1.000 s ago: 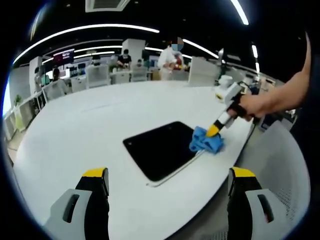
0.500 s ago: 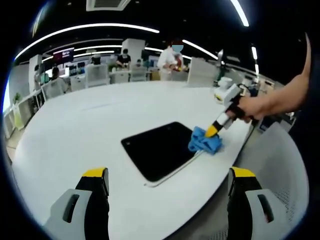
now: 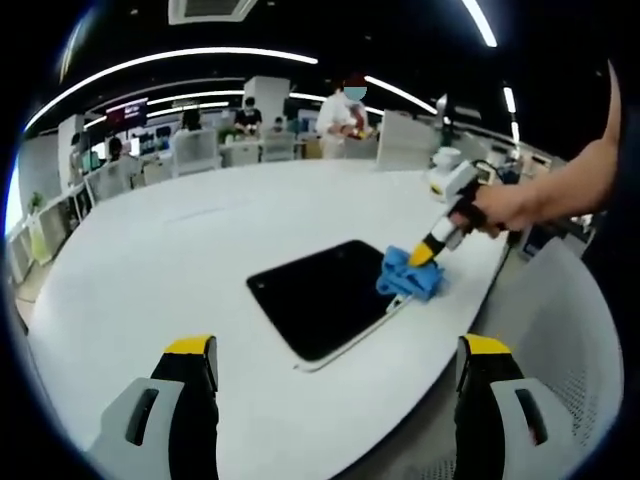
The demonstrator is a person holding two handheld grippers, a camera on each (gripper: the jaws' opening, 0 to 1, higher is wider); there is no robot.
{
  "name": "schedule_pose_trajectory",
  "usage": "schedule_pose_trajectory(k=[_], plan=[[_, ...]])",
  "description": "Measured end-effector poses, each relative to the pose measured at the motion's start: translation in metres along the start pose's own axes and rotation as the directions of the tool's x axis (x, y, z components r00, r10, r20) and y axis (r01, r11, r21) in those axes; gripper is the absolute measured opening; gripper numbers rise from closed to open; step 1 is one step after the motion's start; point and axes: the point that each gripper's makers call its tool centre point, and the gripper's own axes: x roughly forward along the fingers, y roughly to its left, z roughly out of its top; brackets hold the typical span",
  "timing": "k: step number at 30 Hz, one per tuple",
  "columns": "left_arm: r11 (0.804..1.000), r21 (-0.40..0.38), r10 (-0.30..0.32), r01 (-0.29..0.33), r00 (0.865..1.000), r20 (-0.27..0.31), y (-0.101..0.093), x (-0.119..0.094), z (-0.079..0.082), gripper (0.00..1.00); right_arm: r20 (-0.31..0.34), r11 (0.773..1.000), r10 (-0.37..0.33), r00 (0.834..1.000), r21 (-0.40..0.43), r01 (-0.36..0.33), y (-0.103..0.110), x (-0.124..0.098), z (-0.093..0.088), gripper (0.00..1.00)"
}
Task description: Wipe the mirror surface with the cleaning cloth until all visible marks leave the cleaned area.
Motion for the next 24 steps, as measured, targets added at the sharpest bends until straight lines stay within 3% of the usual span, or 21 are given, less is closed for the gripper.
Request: schedule_pose_trajectory(k=[19,24], plan=[[1.000,-0.002,-0.005,0.005,1.000,-0.015,0.000,0.001,-0.003,1.00,0.021,1.000,-0.002,1.000,0.016,0.002,-0.005,0.013,0.037,0.00],[1.000,0.014,0.020,-0.020,1.000,-0.007,0.003,-0.001,-0.001,1.00,0.030,1.000,-0.004,1.000,0.021,0.004,-0.004,0.015,0.046,0.00]])
